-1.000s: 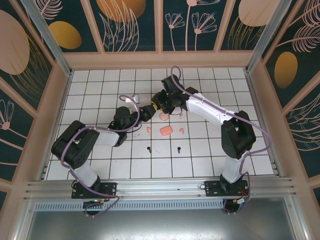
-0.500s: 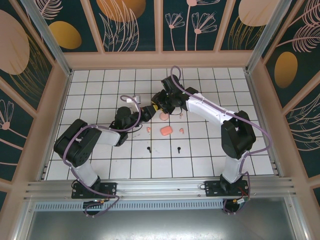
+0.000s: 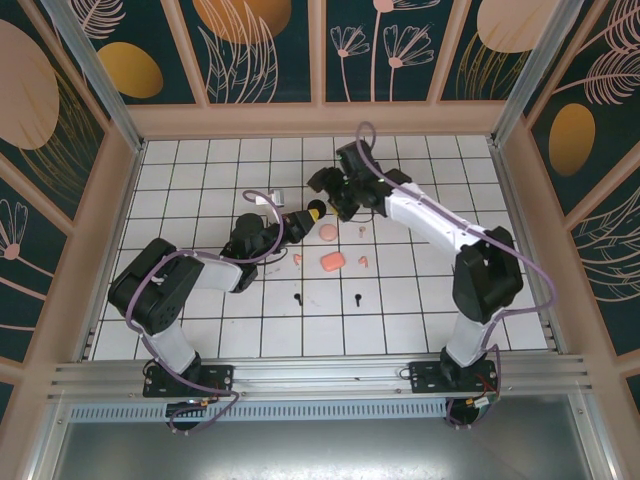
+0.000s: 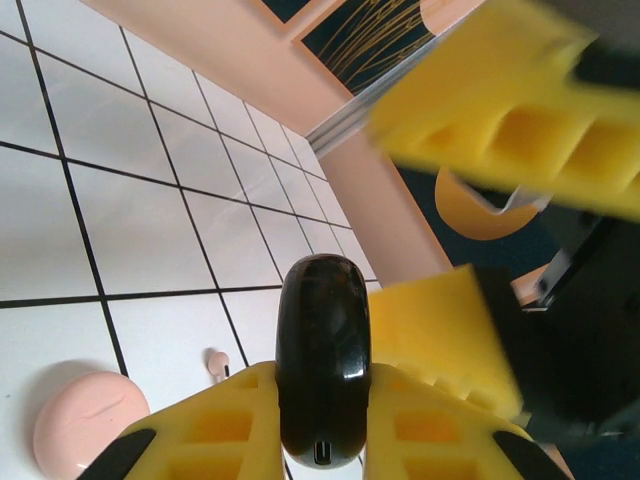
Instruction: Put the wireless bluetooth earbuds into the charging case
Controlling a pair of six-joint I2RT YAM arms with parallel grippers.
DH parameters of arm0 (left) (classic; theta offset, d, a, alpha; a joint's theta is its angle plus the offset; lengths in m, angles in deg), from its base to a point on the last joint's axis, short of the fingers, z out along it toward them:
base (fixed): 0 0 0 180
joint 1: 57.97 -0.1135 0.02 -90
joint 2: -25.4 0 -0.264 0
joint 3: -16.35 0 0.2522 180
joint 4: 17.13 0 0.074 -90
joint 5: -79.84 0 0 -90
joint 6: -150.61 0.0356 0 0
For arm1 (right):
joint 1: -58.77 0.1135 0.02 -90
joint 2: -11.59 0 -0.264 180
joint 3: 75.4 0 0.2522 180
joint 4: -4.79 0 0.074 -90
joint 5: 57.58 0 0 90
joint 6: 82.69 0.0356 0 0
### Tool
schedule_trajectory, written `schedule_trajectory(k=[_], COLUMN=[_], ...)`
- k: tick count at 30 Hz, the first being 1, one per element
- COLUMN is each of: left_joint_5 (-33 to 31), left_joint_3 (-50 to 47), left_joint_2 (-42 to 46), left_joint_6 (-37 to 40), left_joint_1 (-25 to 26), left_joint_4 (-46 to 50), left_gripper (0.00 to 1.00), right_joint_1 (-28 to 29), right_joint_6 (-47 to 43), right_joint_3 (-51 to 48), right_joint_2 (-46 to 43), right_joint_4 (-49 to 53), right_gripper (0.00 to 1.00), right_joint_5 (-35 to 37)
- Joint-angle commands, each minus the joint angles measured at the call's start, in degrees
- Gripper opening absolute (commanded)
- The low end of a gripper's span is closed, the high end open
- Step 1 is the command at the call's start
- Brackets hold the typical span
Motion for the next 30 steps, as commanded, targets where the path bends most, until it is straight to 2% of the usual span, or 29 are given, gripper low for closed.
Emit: schedule_trajectory(k=[1,3,5,12,17,21,30], left_joint_5=[2.1,3.1,4.3,10.7,19.0,23.1,25.6], left_joint_3=[1.1,1.5,2.2,6.7,10.9,12.8,13.9], left_joint_2=[3.4,4.7,6.5,9.4,7.2,5.5,4.9], left_joint_6=[0.4,1.8,4.5,13.0,14.8,13.7,12.6], left_joint_1=[0.1,0.1,0.1,0.0,0.0,0.0,0.0], left_joint_4=[2.3,5.4,10.0,22.9,26.0,25.4,24.5], left_gripper=[0.00,0.00,0.00,0.00,0.00,0.00,0.00], right_joint_1=[-2.2,-2.7,-5.3,-9.1,-10.0,-10.1,-10.1], right_joint_6=[-6.6,-10.9,-17.6,-34.2,-42.3,-43.8,-43.9], right_joint_3=[-2.8,-8.7,-17.4,-33.3,-36.3,-37.1,-37.3], right_joint_2=[-7.2,-11.5,-17.4,-31.0,-30.5,-28.2,-25.7], right_joint_4=[-2.7,-7.7,-18.0,-27.2,-28.0,-28.8,-29.7], right_gripper=[0.75,0.75,0.77,0.77,0.75,0.72,0.67], right_joint_5=[1.9,1.4,-4.3,-10.0,-20.8,-26.5,-26.8])
